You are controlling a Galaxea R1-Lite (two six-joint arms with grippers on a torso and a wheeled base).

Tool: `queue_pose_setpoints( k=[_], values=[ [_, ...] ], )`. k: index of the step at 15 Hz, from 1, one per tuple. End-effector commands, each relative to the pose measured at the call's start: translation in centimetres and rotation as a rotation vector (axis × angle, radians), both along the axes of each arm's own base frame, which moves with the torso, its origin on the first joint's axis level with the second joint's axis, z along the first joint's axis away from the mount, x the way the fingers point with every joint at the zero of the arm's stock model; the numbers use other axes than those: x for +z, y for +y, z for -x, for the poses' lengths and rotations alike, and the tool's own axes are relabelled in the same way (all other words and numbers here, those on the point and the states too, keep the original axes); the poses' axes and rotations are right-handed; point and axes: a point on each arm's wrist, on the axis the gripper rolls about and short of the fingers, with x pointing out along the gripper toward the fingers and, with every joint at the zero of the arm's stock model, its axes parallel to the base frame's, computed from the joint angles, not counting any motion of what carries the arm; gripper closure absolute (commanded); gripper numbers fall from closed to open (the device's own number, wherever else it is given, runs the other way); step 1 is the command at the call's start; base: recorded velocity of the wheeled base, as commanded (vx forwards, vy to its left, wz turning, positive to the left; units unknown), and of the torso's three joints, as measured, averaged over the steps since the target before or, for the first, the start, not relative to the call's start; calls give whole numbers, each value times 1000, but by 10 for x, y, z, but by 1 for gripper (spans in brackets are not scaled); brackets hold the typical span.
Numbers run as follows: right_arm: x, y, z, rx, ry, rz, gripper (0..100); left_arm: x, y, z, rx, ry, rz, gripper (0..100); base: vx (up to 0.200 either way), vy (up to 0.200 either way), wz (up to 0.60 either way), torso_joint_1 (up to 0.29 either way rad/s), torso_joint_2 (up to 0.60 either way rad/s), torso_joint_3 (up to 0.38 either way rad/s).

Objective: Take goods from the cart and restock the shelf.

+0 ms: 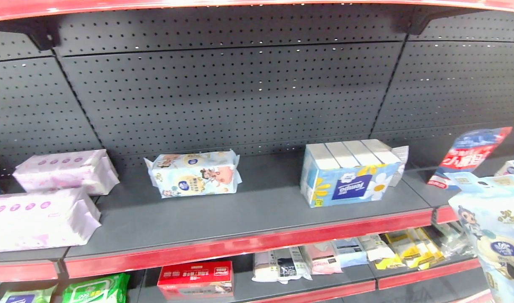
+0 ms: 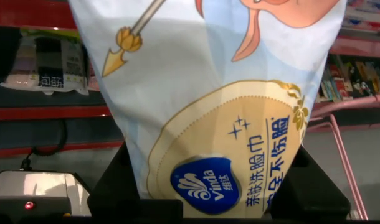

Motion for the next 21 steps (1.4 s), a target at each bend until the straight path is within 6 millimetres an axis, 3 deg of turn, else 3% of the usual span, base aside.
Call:
queue_pose_setpoints(
  k=[1, 7, 11, 17, 20, 21],
  values=[
    [-1, 0, 1, 2, 2, 8, 100, 0, 0, 0, 0, 1, 0, 0, 0, 0, 0, 0, 0, 0],
    [-8, -1, 7, -6, 0, -18, 100, 0, 0, 0, 0, 1, 0, 0, 0, 0, 0, 0, 0, 0],
    [-9, 3, 12, 49, -49, -319, 100, 0, 0, 0, -1, 1, -10, 0, 0, 0, 0, 0, 0, 0],
    [-59, -2, 44, 23, -1, -238, 100, 1, 0, -3, -8, 38, -23, 0, 0, 0, 0, 0, 0, 0],
    [-55, -2, 38, 29, 47, -213, 100, 6, 0, -4, -45, 45, -37, 0, 0, 0, 0, 0, 0, 0],
    [-52, -2, 36, 27, 51, -212, 100, 23, 0, -4, -67, 23, -38, 0, 0, 0, 0, 0, 0, 0]
  ],
)
